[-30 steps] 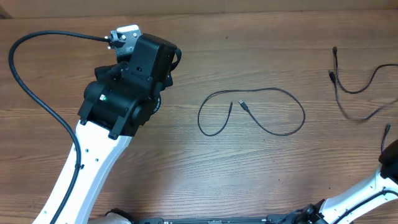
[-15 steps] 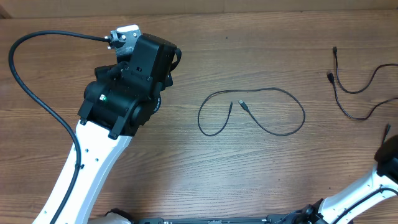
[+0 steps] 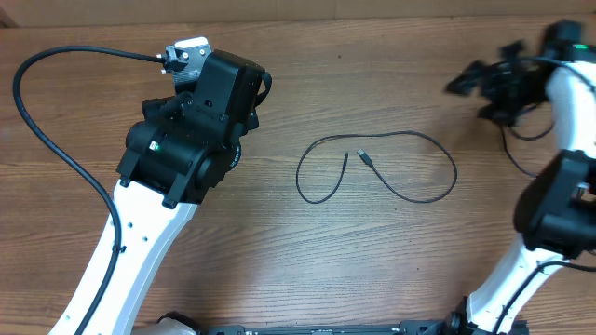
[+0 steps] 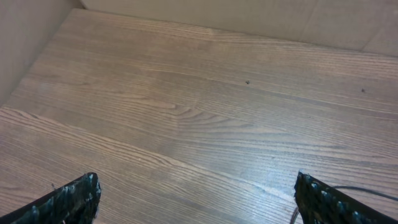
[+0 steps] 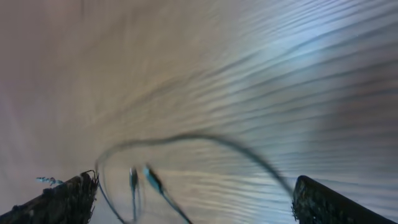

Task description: Untangle cables

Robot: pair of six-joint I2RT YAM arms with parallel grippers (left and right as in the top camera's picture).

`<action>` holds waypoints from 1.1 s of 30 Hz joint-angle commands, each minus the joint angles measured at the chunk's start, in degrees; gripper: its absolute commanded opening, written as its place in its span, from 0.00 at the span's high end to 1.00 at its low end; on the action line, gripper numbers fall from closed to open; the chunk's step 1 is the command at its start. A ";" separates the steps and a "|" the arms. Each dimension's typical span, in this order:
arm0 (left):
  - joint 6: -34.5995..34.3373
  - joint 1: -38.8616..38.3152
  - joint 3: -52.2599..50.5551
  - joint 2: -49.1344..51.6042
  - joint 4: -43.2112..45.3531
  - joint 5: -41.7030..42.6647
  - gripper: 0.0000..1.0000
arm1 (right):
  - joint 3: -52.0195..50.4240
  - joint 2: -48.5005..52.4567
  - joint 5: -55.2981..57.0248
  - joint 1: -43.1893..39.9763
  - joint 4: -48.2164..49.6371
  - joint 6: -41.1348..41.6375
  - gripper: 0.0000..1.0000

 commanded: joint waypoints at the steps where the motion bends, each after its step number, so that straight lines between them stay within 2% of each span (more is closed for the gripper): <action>1: 0.68 0.31 1.09 0.37 -0.02 -0.33 0.00 | -2.91 -0.98 2.62 5.27 0.57 -9.77 0.00; 3: 0.68 0.31 1.09 0.37 -0.02 -0.33 0.01 | -4.11 -0.98 6.27 8.09 1.38 -12.48 0.04; 6: 0.68 0.31 1.09 0.37 -0.02 -0.33 0.00 | -5.01 -0.98 10.69 11.39 2.97 -14.45 0.00; 12: 0.68 0.31 1.09 0.37 -0.02 -0.33 0.00 | -5.27 -0.81 17.18 14.38 6.78 -15.34 0.00; 16: 0.68 0.31 1.07 0.37 -0.02 -0.33 0.00 | -5.68 -0.79 17.03 14.49 6.47 -23.74 0.08; 23: 0.68 0.31 1.07 0.37 -0.02 -0.33 0.00 | -10.32 -0.79 16.46 14.49 6.56 -35.43 0.09; 33: 0.68 0.31 1.07 0.37 -0.02 -0.33 0.00 | -17.64 -0.79 16.17 14.49 15.34 -38.03 0.12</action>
